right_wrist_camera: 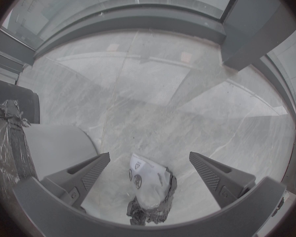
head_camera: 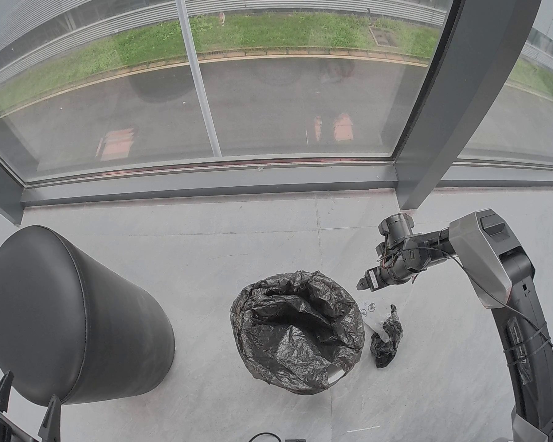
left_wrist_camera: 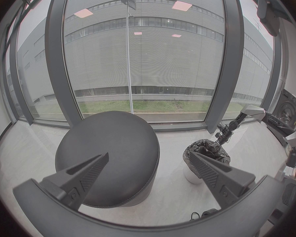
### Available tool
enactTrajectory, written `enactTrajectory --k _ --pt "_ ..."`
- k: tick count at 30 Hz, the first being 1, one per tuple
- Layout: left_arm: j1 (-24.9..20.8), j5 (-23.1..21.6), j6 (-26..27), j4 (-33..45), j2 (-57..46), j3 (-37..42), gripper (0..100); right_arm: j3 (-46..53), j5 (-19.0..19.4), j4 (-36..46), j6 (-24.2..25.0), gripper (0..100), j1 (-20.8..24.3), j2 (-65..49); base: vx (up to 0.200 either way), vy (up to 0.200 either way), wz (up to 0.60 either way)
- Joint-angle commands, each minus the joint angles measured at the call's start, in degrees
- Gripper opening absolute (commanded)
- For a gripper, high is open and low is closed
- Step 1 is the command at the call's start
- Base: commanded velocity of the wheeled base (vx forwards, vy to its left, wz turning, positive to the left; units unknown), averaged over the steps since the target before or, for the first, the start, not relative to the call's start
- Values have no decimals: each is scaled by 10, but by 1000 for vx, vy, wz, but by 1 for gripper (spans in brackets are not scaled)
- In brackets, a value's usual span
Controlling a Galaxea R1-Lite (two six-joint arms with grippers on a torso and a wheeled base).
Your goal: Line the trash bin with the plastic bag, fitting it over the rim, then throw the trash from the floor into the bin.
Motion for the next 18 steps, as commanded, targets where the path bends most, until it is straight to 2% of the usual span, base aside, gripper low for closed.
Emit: enactTrajectory --k 1,8,18 --pt "0 0 0 0 -9 9 100 -55 -1 54 6 100 1 20 0 0 0" --pt "0 0 0 0 -8 9 100 -60 -39 116 5 100 4 44 0 0 0" --pt "0 0 0 0 -9 9 100 -60 -42 156 6 100 4 58 0 0 0"
